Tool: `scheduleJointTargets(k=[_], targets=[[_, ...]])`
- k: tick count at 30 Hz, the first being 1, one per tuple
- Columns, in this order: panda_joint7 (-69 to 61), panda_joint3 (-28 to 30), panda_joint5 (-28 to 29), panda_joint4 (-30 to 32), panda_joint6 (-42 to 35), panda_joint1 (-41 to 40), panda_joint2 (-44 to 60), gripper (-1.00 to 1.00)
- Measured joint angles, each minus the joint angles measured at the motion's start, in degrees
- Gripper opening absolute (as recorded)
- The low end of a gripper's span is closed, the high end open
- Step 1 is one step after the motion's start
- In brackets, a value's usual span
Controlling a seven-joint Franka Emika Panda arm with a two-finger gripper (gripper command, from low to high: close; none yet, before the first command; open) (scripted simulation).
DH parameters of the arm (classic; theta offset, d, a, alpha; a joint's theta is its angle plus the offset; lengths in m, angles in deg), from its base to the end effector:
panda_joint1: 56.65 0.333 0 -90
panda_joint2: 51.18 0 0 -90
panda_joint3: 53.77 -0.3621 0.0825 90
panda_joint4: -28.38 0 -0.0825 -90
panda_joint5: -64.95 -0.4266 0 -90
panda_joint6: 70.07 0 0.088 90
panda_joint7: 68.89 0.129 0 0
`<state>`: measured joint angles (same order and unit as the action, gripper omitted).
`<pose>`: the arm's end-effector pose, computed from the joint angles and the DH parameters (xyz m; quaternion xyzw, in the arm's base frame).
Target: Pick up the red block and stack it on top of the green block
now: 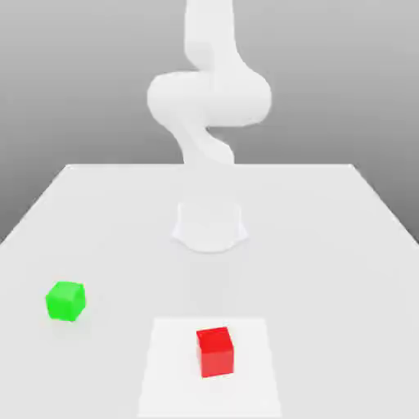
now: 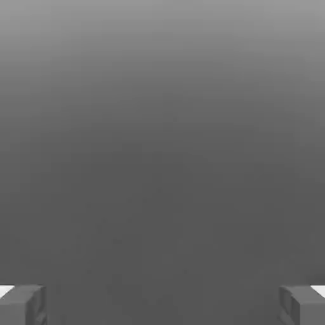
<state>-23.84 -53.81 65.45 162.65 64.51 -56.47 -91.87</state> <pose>0.4084 0.0014 0.6774 -0.8666 0.3555 -0.3249 0.1309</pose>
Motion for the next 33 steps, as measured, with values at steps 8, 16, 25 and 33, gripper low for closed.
scheduleJointTargets(k=[8, 16, 25, 33], targets=[[-3.0, 0.2, 1.1, 8.2, 9.3, 0.5, 17.1, 0.00], [-6.9, 0.7, 0.9, 16.2, 18.3, 1.2, 33.7, 0.00], [-10.4, 0.4, -0.9, 19.8, 31.2, 1.4, 52.4, 0.00], [-10.4, 0.3, -0.8, 19.2, 34.9, 1.3, 56.8, -1.00]])
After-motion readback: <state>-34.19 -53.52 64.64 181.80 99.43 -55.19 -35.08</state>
